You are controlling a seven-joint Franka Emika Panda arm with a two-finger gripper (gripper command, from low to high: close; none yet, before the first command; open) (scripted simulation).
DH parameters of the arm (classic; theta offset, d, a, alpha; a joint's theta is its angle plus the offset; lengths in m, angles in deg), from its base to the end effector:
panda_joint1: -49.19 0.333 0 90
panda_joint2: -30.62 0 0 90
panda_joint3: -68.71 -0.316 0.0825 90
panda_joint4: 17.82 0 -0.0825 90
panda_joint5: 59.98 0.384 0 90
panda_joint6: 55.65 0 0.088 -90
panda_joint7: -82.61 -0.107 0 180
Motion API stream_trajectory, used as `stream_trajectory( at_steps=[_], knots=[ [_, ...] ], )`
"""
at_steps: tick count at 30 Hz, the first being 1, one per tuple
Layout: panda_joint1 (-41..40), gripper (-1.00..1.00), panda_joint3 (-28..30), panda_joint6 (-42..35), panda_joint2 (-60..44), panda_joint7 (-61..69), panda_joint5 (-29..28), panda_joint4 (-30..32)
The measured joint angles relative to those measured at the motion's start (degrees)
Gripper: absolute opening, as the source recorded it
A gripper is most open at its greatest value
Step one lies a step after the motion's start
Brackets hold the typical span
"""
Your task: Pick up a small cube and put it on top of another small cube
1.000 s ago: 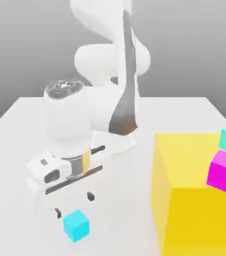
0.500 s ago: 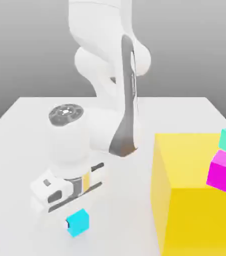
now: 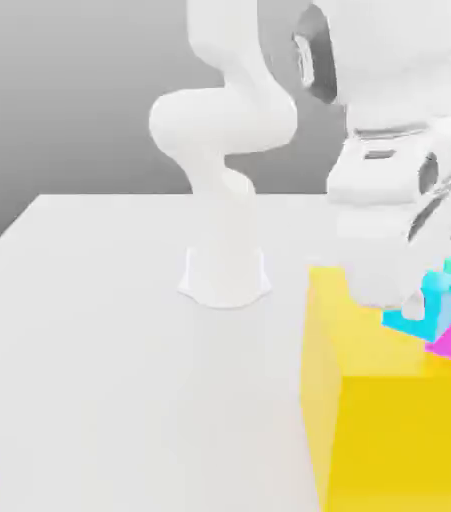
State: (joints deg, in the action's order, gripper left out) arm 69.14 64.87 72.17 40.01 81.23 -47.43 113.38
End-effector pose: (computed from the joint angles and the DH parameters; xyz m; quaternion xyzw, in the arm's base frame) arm 0.4535 0.2078 0.4291 -0.9863 -0.1316 -0.0327 0.0936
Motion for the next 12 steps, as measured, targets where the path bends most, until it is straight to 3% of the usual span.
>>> stream_trajectory(
  at_steps=[5, 8, 9, 12],
  knots=[
    [3.78, -1.00, -7.15, -10.43, 5.16, -6.48, -7.17, -0.65],
    [3.93, -1.00, -8.30, -5.81, 3.26, -7.50, -8.87, 3.14],
    [3.94, 1.00, -8.49, -3.53, 2.34, -7.66, -9.08, 4.59],
    [3.94, 1.00, -8.49, -3.53, 2.34, -7.65, -9.07, 4.59]
  ],
)
